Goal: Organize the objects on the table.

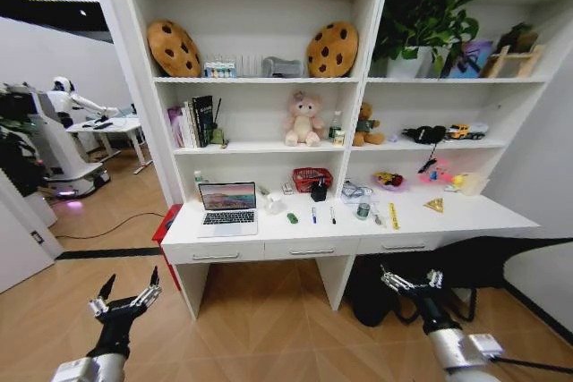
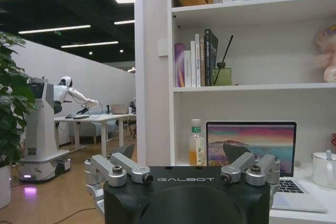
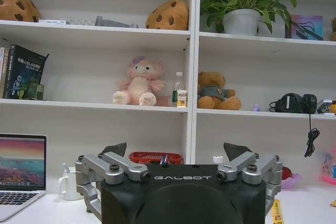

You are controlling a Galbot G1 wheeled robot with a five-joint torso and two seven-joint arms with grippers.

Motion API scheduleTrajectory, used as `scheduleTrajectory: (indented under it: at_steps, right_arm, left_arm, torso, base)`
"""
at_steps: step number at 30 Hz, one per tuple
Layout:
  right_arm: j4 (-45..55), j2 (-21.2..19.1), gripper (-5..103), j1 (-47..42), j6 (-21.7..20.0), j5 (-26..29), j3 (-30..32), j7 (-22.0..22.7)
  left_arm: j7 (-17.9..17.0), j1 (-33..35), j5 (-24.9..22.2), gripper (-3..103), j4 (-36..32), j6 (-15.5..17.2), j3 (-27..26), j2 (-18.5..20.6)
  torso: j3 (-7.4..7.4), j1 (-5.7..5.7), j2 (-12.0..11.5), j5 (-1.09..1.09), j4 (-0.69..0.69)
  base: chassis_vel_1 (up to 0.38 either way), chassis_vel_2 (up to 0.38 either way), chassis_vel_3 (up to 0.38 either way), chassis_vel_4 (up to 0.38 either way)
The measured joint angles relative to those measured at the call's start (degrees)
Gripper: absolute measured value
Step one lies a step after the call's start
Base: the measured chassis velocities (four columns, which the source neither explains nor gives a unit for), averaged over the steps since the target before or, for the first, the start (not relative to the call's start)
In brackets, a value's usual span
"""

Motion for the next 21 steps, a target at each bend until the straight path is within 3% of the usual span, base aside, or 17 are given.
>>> scheduleTrajectory:
  at_steps: [21]
  right_arm:
    - [0.8, 0.4, 100, -0.7, 0.6, -0.4, -0.5, -1.2]
  left_arm:
    - [0.0, 0.3, -0.3, 94, -0.5, -0.8, -0.4, -0.4]
  torso:
    - [0.00, 0.00, 0.0, 0.00, -0.01]
  base:
    - [0.000, 0.000, 0.000, 0.000]
